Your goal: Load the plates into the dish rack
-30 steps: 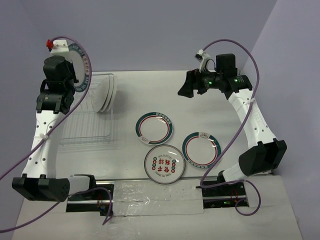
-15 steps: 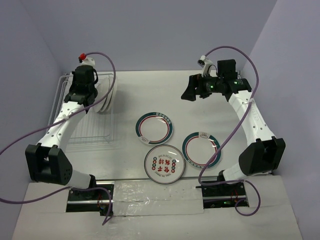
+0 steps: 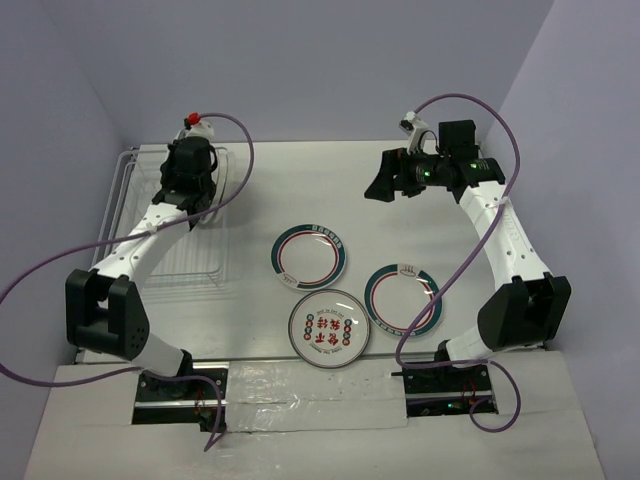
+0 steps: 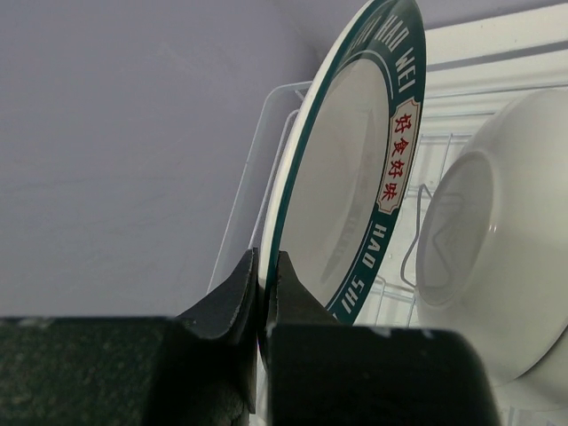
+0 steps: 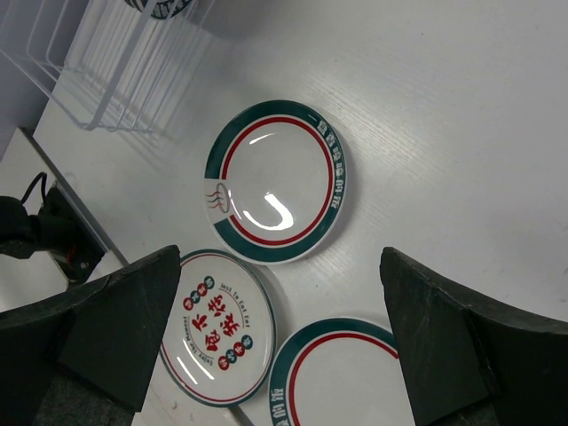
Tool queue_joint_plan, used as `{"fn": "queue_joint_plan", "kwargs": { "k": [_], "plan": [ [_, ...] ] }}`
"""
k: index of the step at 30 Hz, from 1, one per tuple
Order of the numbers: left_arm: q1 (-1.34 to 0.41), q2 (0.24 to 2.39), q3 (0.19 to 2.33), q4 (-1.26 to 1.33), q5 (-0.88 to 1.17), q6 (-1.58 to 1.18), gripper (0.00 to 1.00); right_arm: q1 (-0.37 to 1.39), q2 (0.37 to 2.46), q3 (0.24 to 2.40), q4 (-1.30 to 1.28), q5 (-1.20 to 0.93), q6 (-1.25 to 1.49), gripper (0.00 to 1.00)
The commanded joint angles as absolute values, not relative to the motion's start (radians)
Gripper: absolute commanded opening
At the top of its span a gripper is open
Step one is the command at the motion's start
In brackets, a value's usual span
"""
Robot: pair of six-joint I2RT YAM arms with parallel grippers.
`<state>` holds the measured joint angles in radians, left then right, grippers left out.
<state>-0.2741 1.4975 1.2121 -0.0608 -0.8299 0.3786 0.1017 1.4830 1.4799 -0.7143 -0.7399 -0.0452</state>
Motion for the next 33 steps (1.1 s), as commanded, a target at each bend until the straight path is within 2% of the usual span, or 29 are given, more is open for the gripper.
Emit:
{"fn": "queue_joint_plan", "kwargs": {
  "k": [1,7,10,16,23,25,33],
  "plan": [
    [-0.281,1.505,1.246,0.014,-0.871,0.37,0.0,0.092,1.45,1.479,-0.675,-0.758,-0.044,1.0],
    [-0.287,1.557,1.256,-0.032,-0.888,0.347,0.0,0.089,1.453,1.48,-0.677,-0.762,-0.041,1.0],
    [-0.29,1.584,1.269,-0.069,-0.897,0.327,0.03,0.089,1.456,1.486,-0.678,-0.764,-0.041,1.0],
    [-0.304,1.62,1.313,-0.138,-0.907,0.299,0.19,0.089,1.463,1.496,-0.681,-0.765,-0.038,1.0],
    [-0.325,1.611,1.402,-0.305,-0.776,0.203,0.48,0.087,1.468,1.503,-0.689,-0.761,-0.041,1.0],
    [-0.333,1.597,1.43,-0.34,-0.718,0.178,0.57,0.086,1.47,1.505,-0.692,-0.758,-0.046,1.0],
    [-0.333,1.471,1.526,-0.494,-0.317,0.088,0.77,0.046,1.471,1.505,-0.758,-0.704,-0.118,1.0]
  ]
}}
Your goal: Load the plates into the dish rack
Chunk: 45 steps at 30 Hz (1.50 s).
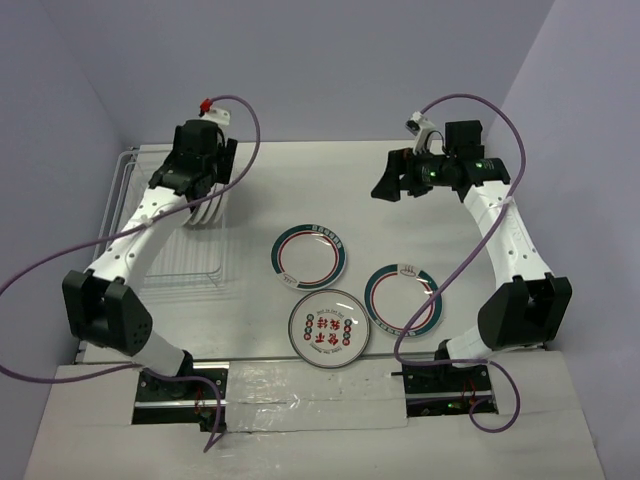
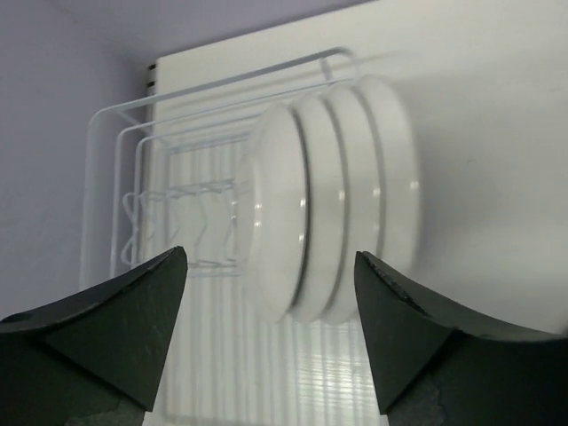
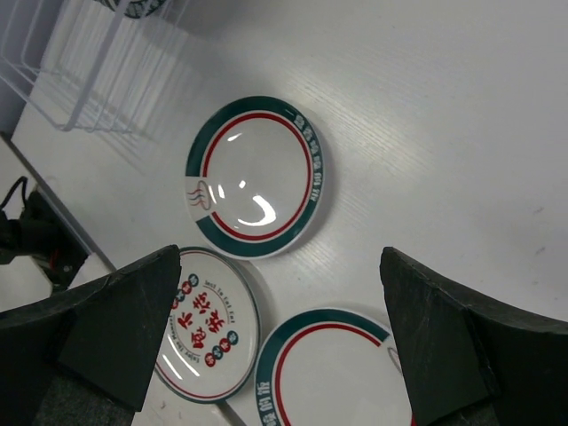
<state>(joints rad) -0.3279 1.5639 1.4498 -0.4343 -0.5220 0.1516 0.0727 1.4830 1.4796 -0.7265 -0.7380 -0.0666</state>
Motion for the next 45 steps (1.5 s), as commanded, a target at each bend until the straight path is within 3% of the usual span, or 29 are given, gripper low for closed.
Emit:
{"fn": "queue_joint_plan", "kwargs": {
  "k": [1,3,4,10,16,20,33,39,40,42,45],
  "plan": [
    [-0.333,1.463,1.548,-0.505,-0.283,0.083,0.87,0.04,1.482,1.506,-0.799,-0.675,-0.142,1.0],
    [-0.333,1.447,1.581,-0.549,-0.204,0.071,0.91,0.014,1.503,1.497,-0.847,-0.651,-0.237,1.0],
    [-0.333,1.444,1.594,-0.567,-0.111,0.066,0.99,0.008,1.515,1.493,-0.9,-0.626,-0.274,1.0],
    [-0.334,1.44,1.637,-0.641,0.139,0.025,0.99,-0.132,1.641,1.434,-1.132,-0.601,-0.599,1.0],
    [-0.333,1.358,1.47,-0.539,0.314,-0.038,0.99,-0.175,1.724,1.321,-1.213,-0.543,-0.796,1.0],
    [-0.333,1.325,1.388,-0.471,0.359,-0.045,0.99,-0.184,1.799,1.269,-1.215,-0.523,-0.874,1.0],
    [-0.334,1.382,1.442,-0.629,0.514,0.143,0.99,-0.184,2.023,1.307,-1.201,-0.548,-0.974,0.96],
    [-0.333,1.397,1.453,-0.629,0.528,0.143,0.99,-0.153,2.037,1.29,-1.203,-0.549,-0.991,0.72],
    [-0.333,1.4,1.454,-0.626,0.526,0.137,0.99,-0.141,2.037,1.281,-1.198,-0.545,-0.988,0.6],
    [-0.333,1.41,1.453,-0.62,0.519,0.126,0.99,-0.133,2.037,1.279,-1.193,-0.541,-0.982,0.5],
    [-0.334,1.417,1.442,-0.606,0.502,0.089,0.99,-0.135,2.042,1.313,-1.233,-0.561,-0.983,0.23]
  ]
}}
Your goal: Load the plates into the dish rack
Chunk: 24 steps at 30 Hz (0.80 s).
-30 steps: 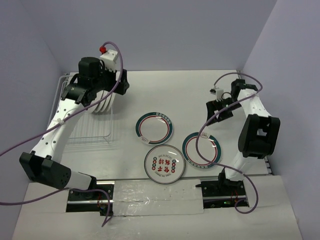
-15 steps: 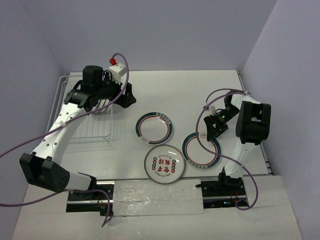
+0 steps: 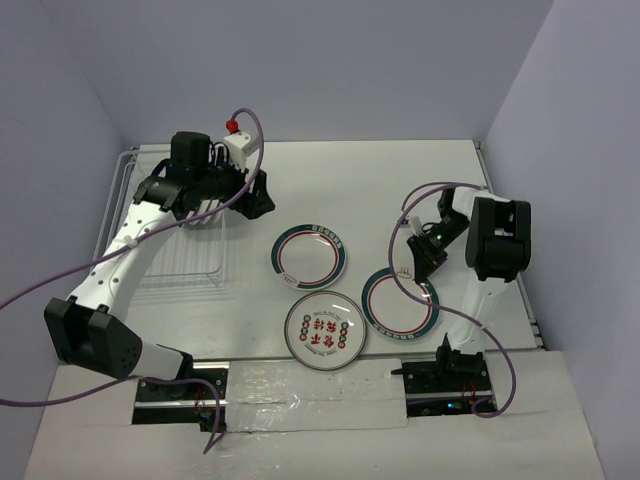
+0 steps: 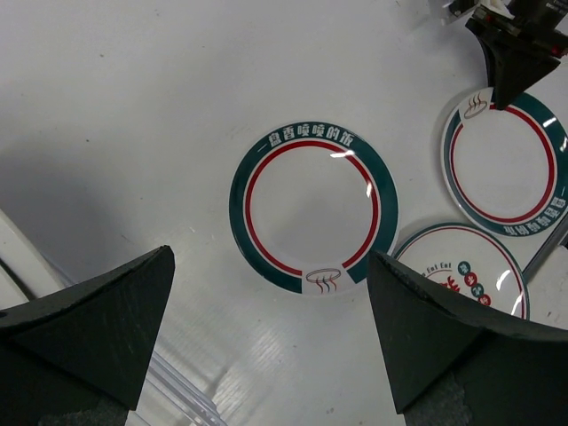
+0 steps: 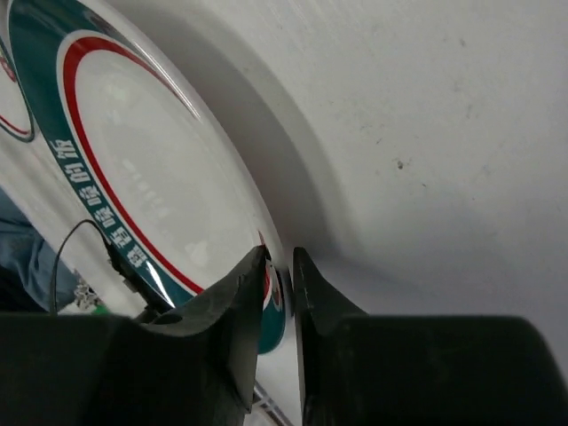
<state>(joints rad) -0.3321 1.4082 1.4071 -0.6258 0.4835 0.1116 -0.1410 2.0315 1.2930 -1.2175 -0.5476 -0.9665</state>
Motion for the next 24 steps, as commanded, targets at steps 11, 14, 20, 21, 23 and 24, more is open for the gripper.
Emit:
{"fn": "queue_joint_plan", "kwargs": {
  "k": [11,14,20,21,23,24],
  "plan": [
    [-0.334,1.42,1.479,-0.594,0.468,0.009,0.99,-0.261,1.843,1.718,-1.445,-0.636,-0.964,0.0],
    [-0.334,1.419,1.512,-0.569,0.497,-0.041,0.99,-0.262,1.772,1.805,-1.443,-0.701,-0.933,0.0],
    [-0.334,1.44,1.546,-0.526,0.742,-0.092,0.99,-0.2,1.692,1.853,-1.421,-0.894,-0.824,0.0],
    [-0.336,1.442,1.545,-0.516,0.782,-0.106,0.99,-0.184,1.681,1.838,-1.379,-0.934,-0.771,0.0],
    [-0.336,1.447,1.54,-0.48,0.874,-0.152,0.99,-0.137,1.64,1.801,-1.298,-0.978,-0.683,0.0],
    [-0.336,1.447,1.54,-0.468,0.897,-0.164,0.99,-0.12,1.626,1.787,-1.263,-0.989,-0.648,0.0]
  ]
}}
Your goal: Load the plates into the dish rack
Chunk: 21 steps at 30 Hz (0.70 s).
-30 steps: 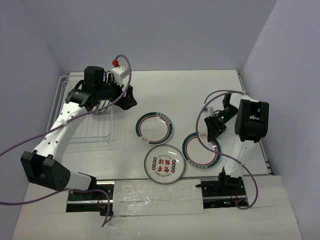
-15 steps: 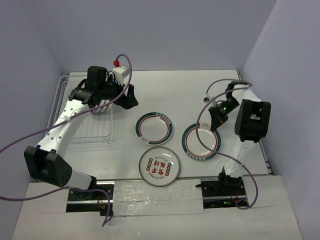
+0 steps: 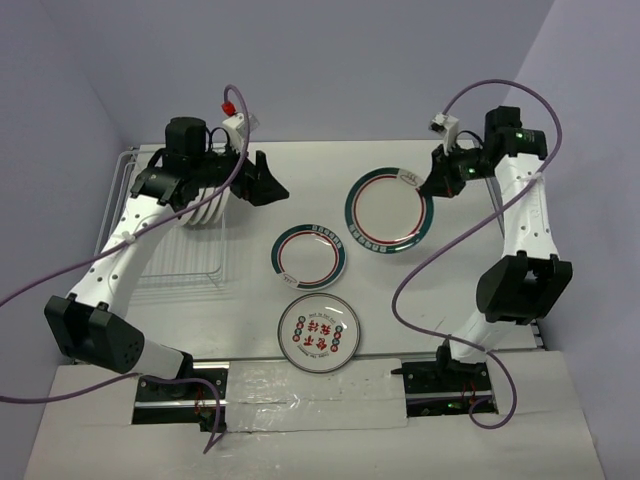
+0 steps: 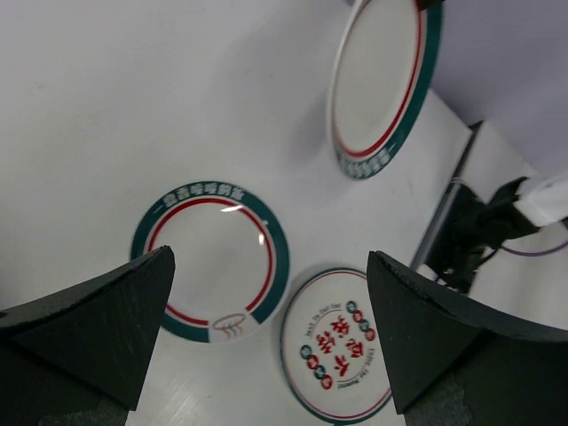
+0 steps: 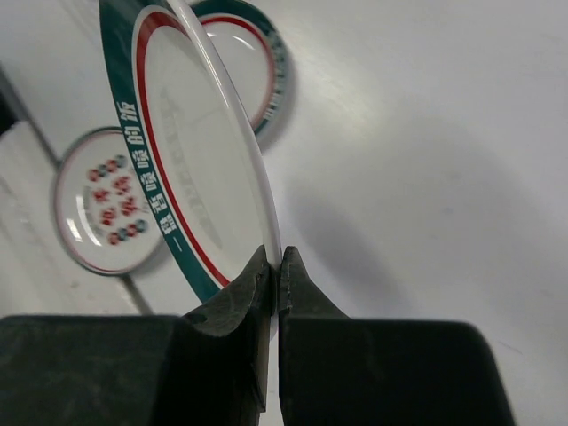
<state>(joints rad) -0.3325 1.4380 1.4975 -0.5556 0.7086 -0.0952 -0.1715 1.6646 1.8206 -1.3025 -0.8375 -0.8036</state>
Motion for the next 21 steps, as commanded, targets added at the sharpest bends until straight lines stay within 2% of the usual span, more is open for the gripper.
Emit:
{"fn": "queue_joint_plan", "kwargs": {
  "k": [1,13,21],
  "plan": [
    [-0.336,1.444,1.536,-0.454,0.911,-0.201,0.99,-0.104,1.603,1.775,-1.235,-1.0,-0.618,0.0],
    [-0.396,1.459,1.502,-0.483,0.881,-0.18,0.99,0.086,1.597,1.759,-1.092,-1.068,-0.422,0.0],
    [-0.416,1.473,1.491,-0.489,0.861,-0.173,0.93,0.141,1.585,1.772,-1.065,-1.062,-0.373,0.0]
  ]
}}
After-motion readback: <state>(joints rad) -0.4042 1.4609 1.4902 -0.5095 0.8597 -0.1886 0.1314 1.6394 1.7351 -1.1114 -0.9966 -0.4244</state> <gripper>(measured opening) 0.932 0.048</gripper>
